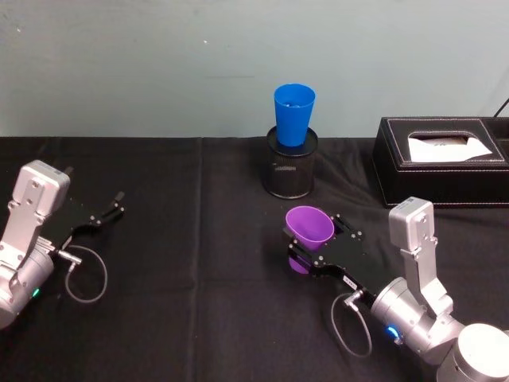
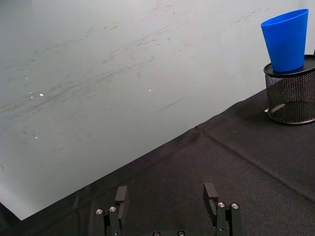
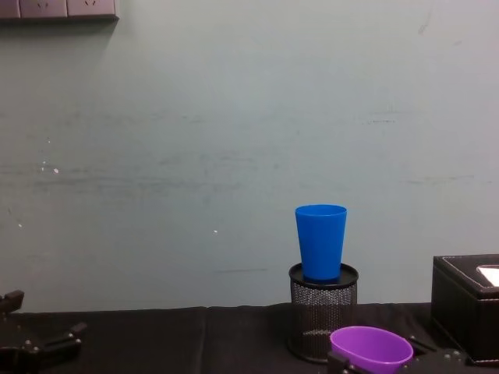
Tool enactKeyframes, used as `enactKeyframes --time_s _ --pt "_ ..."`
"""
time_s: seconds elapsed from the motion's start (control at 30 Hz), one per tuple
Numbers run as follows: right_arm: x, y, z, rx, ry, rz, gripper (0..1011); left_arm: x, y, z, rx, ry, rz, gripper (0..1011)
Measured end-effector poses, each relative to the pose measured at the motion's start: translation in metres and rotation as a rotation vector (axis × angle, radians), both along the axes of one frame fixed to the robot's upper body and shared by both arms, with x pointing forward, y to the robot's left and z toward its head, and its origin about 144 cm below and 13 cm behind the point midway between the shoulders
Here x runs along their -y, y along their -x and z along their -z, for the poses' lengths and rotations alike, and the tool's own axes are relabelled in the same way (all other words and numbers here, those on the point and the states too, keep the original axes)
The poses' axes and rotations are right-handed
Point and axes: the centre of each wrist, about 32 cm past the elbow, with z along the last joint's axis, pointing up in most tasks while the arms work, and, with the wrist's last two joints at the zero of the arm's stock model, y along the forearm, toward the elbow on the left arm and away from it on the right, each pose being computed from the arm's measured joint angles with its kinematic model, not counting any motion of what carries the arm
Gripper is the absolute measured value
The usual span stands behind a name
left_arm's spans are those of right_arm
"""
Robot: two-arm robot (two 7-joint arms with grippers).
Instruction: Pick up one cup with a gripper and tap it against the other cup.
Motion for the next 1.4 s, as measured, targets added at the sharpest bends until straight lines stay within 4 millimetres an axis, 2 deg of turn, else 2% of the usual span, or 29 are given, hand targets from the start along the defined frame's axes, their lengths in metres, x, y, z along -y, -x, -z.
enactKeyframes --time_s 0.73,1.4 --pt "-0.008 -0.010 0.011 -0.011 0.010 0.007 726 0.000 0.000 0.000 0.000 0.000 0.000 1000" --pt "-0.009 -0.011 0.012 -0.007 0.014 0.020 726 0.000 0.000 0.000 0.000 0.000 0.000 1000"
